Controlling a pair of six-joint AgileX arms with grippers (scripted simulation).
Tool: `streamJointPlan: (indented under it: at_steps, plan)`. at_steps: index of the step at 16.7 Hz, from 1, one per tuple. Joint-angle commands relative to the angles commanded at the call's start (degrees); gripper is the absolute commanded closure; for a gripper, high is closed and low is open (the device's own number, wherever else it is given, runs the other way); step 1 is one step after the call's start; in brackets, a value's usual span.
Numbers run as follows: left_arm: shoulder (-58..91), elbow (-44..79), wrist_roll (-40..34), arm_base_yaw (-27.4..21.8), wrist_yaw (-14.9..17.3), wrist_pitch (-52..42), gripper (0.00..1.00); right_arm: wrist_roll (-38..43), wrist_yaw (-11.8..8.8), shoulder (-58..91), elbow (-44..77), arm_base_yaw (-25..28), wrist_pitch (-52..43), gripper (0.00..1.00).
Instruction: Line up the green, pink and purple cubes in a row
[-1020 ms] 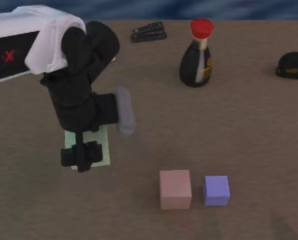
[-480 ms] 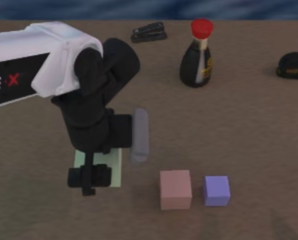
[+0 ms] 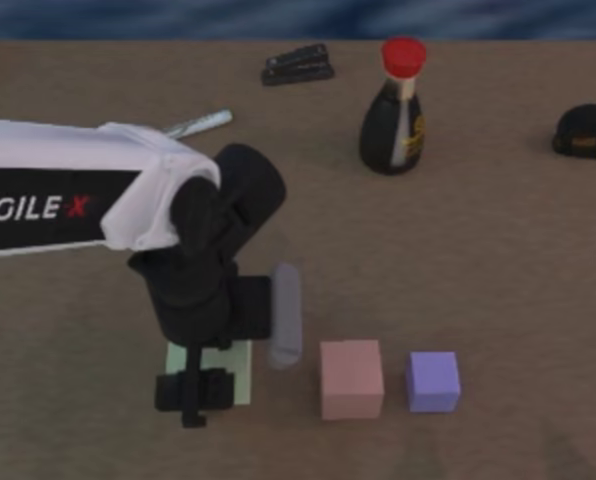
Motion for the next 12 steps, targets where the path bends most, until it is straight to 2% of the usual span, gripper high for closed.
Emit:
streamJointPlan:
  at_steps: [4, 12]
  plan:
    - [0.4, -0.5, 0.0, -0.1, 0.0, 0.6, 1.00, 0.0, 0.0, 0.0, 0.0, 0.0, 0.0, 0.00]
    - [0.4, -0.5, 0.0, -0.1, 0.0, 0.6, 0.40, 0.0, 0.0, 0.0, 0.0, 0.0, 0.0, 0.00]
